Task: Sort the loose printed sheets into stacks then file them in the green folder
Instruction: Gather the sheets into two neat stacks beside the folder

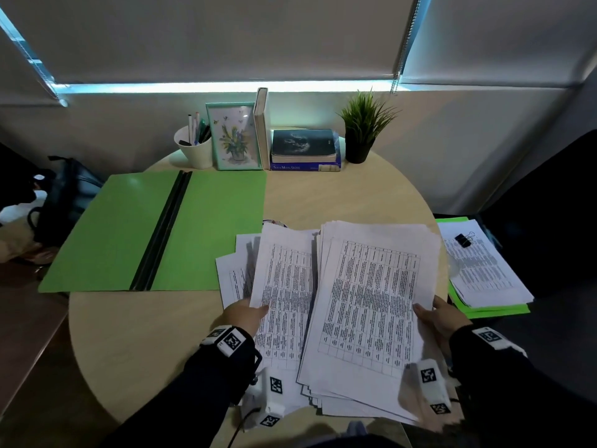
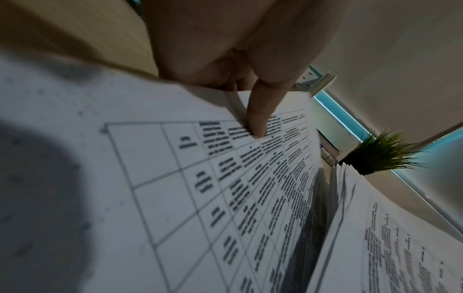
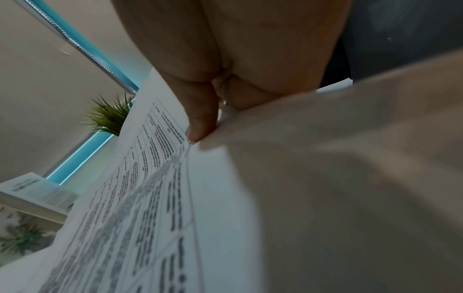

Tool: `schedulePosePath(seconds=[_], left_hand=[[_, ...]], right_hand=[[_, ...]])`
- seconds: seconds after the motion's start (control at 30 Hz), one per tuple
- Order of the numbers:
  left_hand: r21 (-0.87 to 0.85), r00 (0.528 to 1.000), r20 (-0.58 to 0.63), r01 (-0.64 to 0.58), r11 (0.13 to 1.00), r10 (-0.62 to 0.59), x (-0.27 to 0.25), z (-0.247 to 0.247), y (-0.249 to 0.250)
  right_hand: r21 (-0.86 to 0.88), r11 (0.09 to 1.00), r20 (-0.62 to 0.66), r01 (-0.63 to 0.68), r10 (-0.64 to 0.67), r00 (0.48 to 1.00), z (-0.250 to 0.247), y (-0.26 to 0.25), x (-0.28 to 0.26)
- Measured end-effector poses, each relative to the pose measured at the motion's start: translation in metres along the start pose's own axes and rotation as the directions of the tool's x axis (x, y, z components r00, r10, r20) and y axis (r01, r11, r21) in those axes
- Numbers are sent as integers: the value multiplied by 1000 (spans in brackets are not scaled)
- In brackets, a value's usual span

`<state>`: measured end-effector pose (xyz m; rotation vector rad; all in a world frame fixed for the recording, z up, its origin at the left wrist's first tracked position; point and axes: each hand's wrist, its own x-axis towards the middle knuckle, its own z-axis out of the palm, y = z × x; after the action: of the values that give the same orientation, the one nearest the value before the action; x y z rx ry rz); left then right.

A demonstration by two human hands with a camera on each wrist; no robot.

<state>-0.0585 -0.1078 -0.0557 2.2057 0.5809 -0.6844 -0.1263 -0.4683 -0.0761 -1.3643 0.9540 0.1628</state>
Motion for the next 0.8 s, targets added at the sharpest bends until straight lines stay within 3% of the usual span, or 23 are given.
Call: schedulePosePath(seconds=[0.33, 0.57, 0.8], left_hand=[[-224, 957, -231, 125, 966, -178, 4, -16, -32], [-200, 976, -198, 56, 978, -96, -2, -15, -21], [-135, 957, -282, -106, 985, 64, -10, -11, -9]], right_hand=[[24, 999, 5, -37, 37, 999, -3, 1, 7], [-16, 1000, 0, -24, 24, 1000, -1, -4, 1], [-34, 999, 5, -28, 28, 1000, -2, -3, 6]])
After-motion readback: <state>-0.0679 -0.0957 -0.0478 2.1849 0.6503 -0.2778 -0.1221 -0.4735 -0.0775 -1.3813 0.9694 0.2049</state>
